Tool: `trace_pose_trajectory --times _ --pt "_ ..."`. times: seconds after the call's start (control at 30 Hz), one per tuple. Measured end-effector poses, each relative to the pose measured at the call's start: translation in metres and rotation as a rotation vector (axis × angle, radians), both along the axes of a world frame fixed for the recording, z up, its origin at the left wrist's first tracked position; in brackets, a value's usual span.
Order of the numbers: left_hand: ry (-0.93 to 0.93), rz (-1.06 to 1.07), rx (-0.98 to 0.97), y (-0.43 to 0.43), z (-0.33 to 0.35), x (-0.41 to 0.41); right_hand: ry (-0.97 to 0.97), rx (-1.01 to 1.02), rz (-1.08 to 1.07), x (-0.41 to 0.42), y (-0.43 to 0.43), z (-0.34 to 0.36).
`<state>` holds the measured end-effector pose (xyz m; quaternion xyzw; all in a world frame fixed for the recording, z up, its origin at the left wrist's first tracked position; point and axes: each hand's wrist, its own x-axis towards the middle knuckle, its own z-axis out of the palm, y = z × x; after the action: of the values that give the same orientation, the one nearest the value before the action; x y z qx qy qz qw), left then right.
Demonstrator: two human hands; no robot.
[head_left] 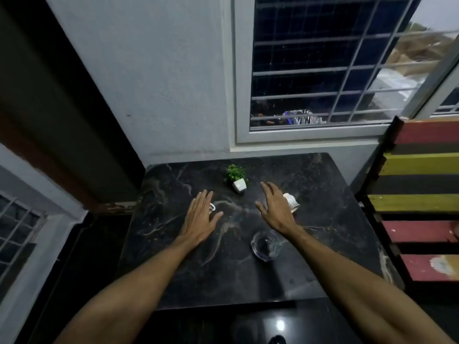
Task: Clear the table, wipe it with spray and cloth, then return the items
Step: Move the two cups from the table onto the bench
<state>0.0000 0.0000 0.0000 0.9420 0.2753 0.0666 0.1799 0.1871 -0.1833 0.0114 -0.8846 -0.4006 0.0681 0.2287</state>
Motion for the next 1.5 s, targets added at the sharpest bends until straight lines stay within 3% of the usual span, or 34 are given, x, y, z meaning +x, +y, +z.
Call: trace_pose_trajectory --times 0.1,0.4,0.63,0.8,0.97,1.13,1.33,1.5 --pt "0.053 0.113 -0.058 -0.008 -0.023 0.014 -0.016 -0.099 -0.049 0.023 -0.011 -0.027" --pt "-0.042 0.752 -0.341 0.017 -0.063 0.064 -0.037 -0.322 -0.169 0.066 -0.012 -0.071" --pt "-0.097 0.925 -0.471 0.039 -0.082 0.088 0.017 -0.340 -0.260 0.084 -0.001 -0.083" --pt "-0.206 1.009 -0.574 0.056 -0.091 0.093 0.051 -0.218 -0.270 0.094 -0.006 -0.087" --pt "-0.326 0.836 -0.639 0.010 -0.067 0.112 0.255 0.150 -0.325 0.094 -0.031 -0.075" --pt "-0.468 0.461 -0.774 -0.079 -0.042 0.165 0.270 0.472 -0.430 0.113 -0.078 -0.051" --pt "-0.490 0.134 -0.790 -0.203 -0.034 0.278 0.316 0.645 -0.579 0.180 -0.185 -0.044" --pt "-0.438 0.028 -0.815 -0.337 -0.056 0.397 0.344 0.681 -0.723 0.280 -0.311 -0.070"
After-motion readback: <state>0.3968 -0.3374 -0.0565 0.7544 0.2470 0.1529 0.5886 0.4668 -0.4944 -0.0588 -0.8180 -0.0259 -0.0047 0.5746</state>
